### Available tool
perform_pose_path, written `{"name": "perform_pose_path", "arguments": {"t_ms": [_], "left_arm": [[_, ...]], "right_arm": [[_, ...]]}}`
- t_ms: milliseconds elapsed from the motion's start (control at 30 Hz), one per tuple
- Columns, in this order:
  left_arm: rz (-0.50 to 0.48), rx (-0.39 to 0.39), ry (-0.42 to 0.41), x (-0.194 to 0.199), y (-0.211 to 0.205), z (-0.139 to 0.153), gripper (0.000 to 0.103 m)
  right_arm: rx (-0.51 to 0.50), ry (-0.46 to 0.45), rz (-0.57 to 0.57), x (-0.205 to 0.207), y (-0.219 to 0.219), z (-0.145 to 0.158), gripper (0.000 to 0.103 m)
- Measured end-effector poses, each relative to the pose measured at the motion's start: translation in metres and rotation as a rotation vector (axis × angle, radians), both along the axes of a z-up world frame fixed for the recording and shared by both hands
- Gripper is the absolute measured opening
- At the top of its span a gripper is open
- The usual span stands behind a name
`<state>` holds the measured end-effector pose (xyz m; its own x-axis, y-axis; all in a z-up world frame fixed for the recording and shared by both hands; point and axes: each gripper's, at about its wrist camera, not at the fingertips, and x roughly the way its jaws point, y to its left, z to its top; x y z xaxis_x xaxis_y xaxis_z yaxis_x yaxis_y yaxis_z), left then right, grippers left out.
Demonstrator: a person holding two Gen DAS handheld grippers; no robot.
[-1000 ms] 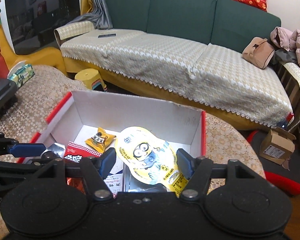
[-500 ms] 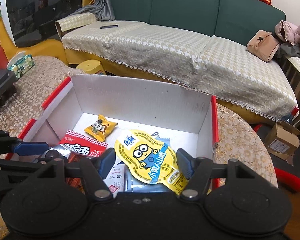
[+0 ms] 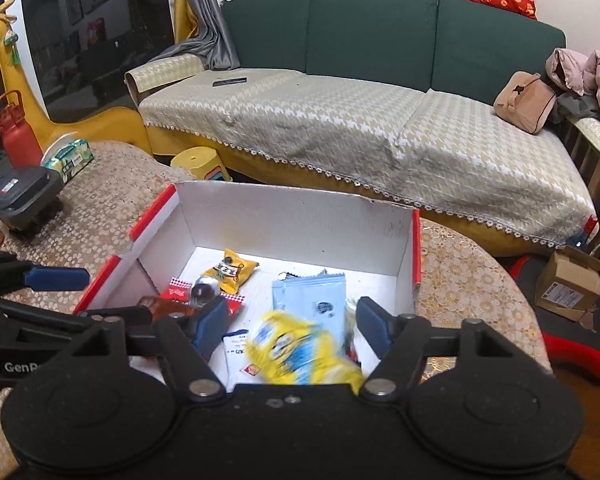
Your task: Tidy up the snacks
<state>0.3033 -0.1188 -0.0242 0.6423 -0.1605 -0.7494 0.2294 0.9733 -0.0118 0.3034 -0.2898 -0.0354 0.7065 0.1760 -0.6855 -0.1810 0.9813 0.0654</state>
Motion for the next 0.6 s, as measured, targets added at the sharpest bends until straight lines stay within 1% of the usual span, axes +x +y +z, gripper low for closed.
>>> {"name": "perform_pose_path", "arguments": {"t_ms": [67, 133, 233, 267, 300, 367, 500, 533, 600], "left_arm": [[0.002, -0.007, -0.006, -0.006, 0.002, 0.005, 0.074], [0.004, -0.014, -0.014, -0.013, 0.004, 0.010, 0.077], [0.000, -0.028, -0.036, -0.024, 0.007, 0.020, 0.077], [-0.002, -0.027, -0.044, -0.028, 0.007, 0.023, 0.079], [-0.001, -0.025, -0.056, -0.032, 0.008, 0.026, 0.080], [-0.003, -0.032, -0.072, -0.041, 0.010, 0.032, 0.081], [0.000, -0.037, -0.092, -0.057, 0.012, 0.040, 0.082], [-0.002, -0.039, -0.096, -0.061, 0.013, 0.042, 0.083], [-0.004, -0.048, -0.104, -0.069, 0.014, 0.046, 0.085]], "right_arm": [[0.013, -0.010, 0.002, -0.006, -0.001, 0.004, 0.079], [0.031, -0.023, 0.007, -0.013, -0.003, 0.010, 0.086], [0.046, -0.045, 0.015, -0.025, -0.005, 0.019, 0.087], [0.054, -0.054, 0.016, -0.030, -0.006, 0.023, 0.089], [0.062, -0.062, 0.015, -0.035, -0.007, 0.026, 0.094], [0.078, -0.080, 0.017, -0.044, -0.007, 0.031, 0.098], [0.087, -0.103, 0.031, -0.062, -0.007, 0.039, 0.100], [0.090, -0.110, 0.033, -0.067, -0.007, 0.041, 0.102], [0.101, -0.123, 0.039, -0.077, -0.008, 0.045, 0.103]]}}
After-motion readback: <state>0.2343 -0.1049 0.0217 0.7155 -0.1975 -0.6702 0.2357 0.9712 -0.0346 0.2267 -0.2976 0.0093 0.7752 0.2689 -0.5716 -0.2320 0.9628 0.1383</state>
